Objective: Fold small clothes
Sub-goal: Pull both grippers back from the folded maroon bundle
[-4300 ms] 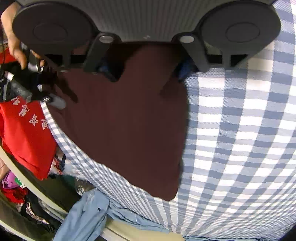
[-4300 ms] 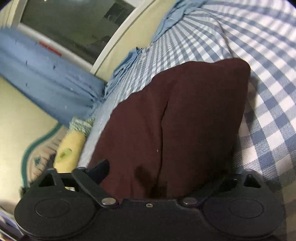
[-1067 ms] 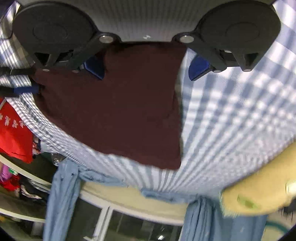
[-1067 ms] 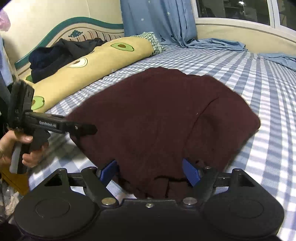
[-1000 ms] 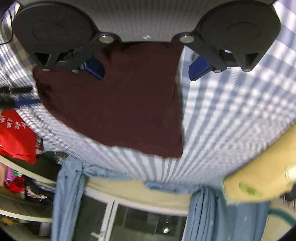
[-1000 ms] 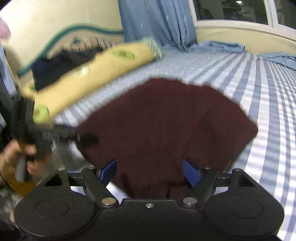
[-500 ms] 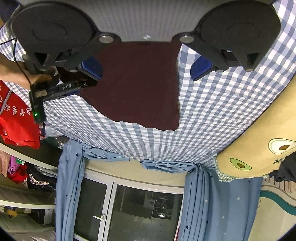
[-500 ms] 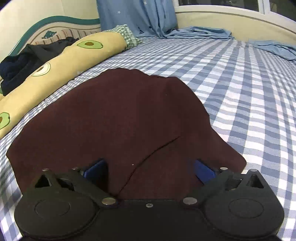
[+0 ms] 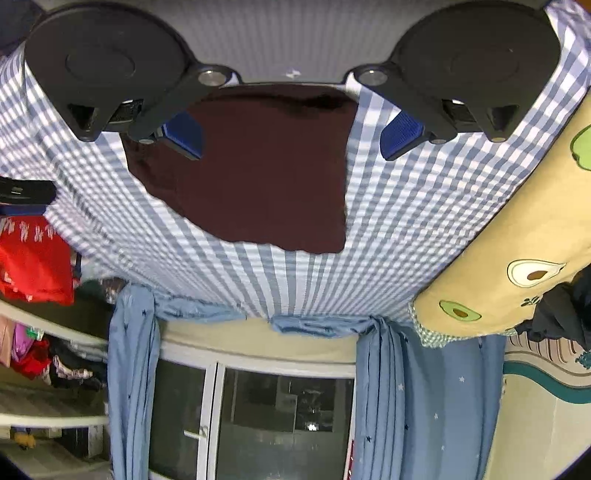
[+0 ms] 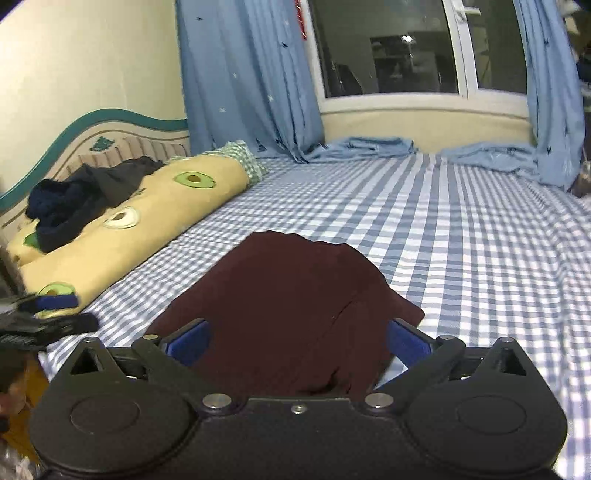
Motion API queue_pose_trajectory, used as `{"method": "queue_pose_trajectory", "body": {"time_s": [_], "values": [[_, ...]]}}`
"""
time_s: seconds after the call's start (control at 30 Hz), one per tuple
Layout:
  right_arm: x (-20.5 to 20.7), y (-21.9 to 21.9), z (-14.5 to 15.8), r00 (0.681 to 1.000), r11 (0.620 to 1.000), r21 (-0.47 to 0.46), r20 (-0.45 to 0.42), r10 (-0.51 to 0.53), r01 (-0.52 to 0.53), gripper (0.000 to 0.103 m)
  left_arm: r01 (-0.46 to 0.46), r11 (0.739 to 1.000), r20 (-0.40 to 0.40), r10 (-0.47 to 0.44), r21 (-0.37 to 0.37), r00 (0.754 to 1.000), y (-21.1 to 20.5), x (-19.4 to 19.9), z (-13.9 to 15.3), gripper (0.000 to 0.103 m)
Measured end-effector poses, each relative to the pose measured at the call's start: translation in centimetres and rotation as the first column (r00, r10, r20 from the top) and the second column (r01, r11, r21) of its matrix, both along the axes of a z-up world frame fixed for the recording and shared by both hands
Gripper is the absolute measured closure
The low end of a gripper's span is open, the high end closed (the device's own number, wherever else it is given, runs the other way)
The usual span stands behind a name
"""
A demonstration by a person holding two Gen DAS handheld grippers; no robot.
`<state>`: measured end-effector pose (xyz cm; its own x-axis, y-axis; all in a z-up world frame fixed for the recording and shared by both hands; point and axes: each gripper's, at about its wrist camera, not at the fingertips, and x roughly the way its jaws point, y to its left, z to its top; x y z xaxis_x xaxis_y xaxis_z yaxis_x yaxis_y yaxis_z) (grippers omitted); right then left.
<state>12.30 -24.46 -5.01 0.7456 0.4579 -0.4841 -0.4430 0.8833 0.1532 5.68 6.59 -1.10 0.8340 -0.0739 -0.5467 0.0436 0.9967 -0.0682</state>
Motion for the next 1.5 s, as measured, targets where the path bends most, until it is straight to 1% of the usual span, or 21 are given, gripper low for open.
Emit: {"method": "queue_pose_trajectory", "body": {"time_s": [0.07,0.2,0.3,0.37,0.43,0.5,0.57,0.63,0.7,0.83,1.0,1.13,1.27,1.4,1.5], "values": [[-2.3,0.5,0.1,0.999,0.999,0.008,-0.003,0.040,-0.040,0.001,0.007,1.000,-0.020,-0.007,-0.006,1.000,-0.5,-0.4,-0.1,0.001],[-6.4,1.5,0.1,0.997,0.995,-0.091,0.052,0.053,-0.048,0.001,-0.031,0.999,-0.048,0.030,-0.014,0.998,-1.2,-1.2,-0.2,0.001],[-7.6,1.8,-0.2,0.997,0.994,-0.097,0.053,0.062,-0.057,0.001,-0.065,0.997,-0.081,0.063,-0.030,0.995,-1.3,-1.6,-0.2,0.001],[-7.8,1.7,-0.4,0.998,0.996,-0.073,0.037,0.052,-0.050,0.001,-0.071,0.997,-0.084,0.068,-0.039,0.994,-1.3,-2.0,-0.2,0.001],[-8.0,1.5,-0.6,0.999,0.998,-0.054,0.031,0.025,-0.024,0.001,-0.085,0.996,-0.078,0.083,-0.027,0.994,-1.4,-2.3,-0.1,0.001],[-8.3,1.3,-0.7,0.999,0.999,-0.050,0.040,-0.016,0.018,0.001,-0.102,0.995,-0.075,0.101,0.001,0.992,-1.6,-2.6,0.0,0.001],[-8.5,1.2,-0.9,0.996,0.996,-0.045,0.054,-0.070,0.073,0.001,-0.113,0.993,-0.089,0.114,0.017,0.989,-1.7,-2.6,0.1,0.001],[-8.8,1.0,-1.2,0.992,0.993,-0.027,0.054,-0.116,0.118,0.001,-0.120,0.993,-0.100,0.121,0.011,0.988,-1.9,-2.7,0.2,0.001],[-8.7,1.0,-1.5,0.989,0.990,-0.030,0.041,-0.140,0.141,0.001,-0.119,0.993,-0.097,0.120,0.011,0.988,-2.1,-2.9,0.1,0.001],[-8.7,1.1,-1.9,0.991,0.989,-0.058,0.010,-0.134,0.135,0.001,-0.121,0.992,-0.085,0.124,0.046,0.989,-2.8,-3.4,0.0,0.001],[-8.8,0.9,-2.0,0.990,0.987,-0.082,-0.007,-0.138,0.137,0.001,-0.132,0.989,-0.077,0.137,0.065,0.988,-3.0,-3.6,0.1,0.001],[-8.8,1.2,-1.9,0.990,0.983,-0.123,0.008,-0.138,0.138,0.001,-0.134,0.984,-0.074,0.143,0.114,0.987,-3.5,-3.6,-0.1,0.001],[-8.7,1.7,-2.0,0.989,0.974,-0.173,0.034,-0.146,0.149,0.001,-0.109,0.988,-0.095,0.120,0.109,0.988,-3.7,-3.3,-0.3,0.001],[-8.2,1.8,-2.4,0.989,0.973,-0.180,0.031,-0.143,0.146,0.001,-0.102,0.987,-0.103,0.115,0.127,0.988,-4.0,-3.0,-0.6,0.001],[-7.9,1.8,-2.7,0.989,0.974,-0.176,0.023,-0.143,0.145,0.001,-0.100,0.987,-0.116,0.115,0.125,0.987,-3.8,-2.6,-1.0,0.001]]}}
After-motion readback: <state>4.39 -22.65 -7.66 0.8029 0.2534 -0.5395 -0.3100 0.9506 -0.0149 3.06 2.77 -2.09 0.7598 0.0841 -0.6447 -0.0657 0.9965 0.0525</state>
